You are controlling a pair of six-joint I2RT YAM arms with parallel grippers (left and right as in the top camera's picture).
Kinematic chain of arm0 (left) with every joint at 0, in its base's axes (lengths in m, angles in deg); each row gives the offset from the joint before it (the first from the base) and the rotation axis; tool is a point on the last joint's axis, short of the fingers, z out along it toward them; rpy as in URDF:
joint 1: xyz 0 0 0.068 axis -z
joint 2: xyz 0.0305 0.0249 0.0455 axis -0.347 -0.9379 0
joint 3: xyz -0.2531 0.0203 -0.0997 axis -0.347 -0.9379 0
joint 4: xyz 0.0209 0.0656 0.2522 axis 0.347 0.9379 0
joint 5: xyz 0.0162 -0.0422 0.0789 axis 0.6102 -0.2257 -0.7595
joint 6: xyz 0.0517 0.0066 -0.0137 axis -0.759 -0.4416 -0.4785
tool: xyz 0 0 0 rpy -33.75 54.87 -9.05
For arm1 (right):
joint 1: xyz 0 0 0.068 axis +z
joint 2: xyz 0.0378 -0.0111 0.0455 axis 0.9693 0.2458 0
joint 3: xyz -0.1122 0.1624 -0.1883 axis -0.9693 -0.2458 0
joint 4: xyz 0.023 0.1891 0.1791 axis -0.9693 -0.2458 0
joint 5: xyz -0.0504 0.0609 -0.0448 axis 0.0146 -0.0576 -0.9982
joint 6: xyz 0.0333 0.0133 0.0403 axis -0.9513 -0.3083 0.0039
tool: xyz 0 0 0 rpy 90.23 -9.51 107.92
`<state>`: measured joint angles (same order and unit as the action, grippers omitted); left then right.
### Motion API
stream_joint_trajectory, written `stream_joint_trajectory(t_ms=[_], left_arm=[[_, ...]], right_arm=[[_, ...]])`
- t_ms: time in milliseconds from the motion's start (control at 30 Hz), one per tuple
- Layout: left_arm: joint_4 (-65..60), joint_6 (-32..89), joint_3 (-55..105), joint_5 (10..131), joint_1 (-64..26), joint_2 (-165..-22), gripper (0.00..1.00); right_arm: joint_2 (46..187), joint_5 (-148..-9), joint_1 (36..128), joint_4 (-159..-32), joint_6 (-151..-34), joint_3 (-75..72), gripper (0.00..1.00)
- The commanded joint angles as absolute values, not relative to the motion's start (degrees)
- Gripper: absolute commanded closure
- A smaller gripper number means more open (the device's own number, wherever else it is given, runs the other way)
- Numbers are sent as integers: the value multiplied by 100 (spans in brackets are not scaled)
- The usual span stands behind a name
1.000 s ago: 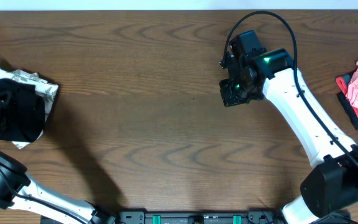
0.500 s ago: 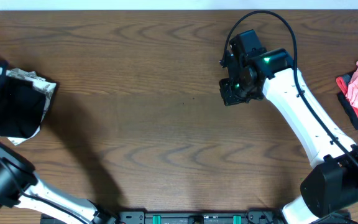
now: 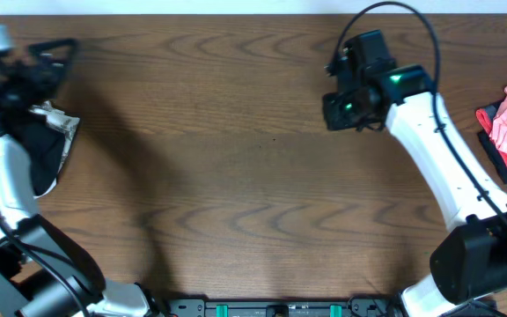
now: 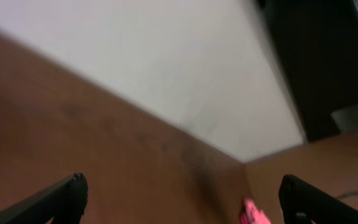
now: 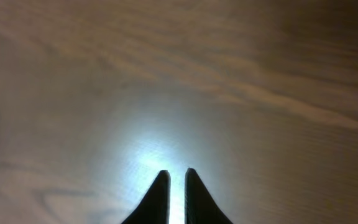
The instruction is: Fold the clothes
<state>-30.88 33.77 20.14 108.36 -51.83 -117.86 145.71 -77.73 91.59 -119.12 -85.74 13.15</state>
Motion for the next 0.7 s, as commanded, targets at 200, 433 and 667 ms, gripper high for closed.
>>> stream_joint_trajectory(t_ms=[200,433,667], left_arm=[[-659,1052,1998,5910,-2871,-11314,2],[-502,1049,1994,4194,-1743,-11316,2],[-292,960,2000,4196,-1675,-11242,2]], right_arm=[[14300,-7801,8304,-11589,-7640,1311,9],[14304,-8345,8195,-11031,-6985,1311,1],[14276,-8348,8179,-10961,-6978,1311,1]])
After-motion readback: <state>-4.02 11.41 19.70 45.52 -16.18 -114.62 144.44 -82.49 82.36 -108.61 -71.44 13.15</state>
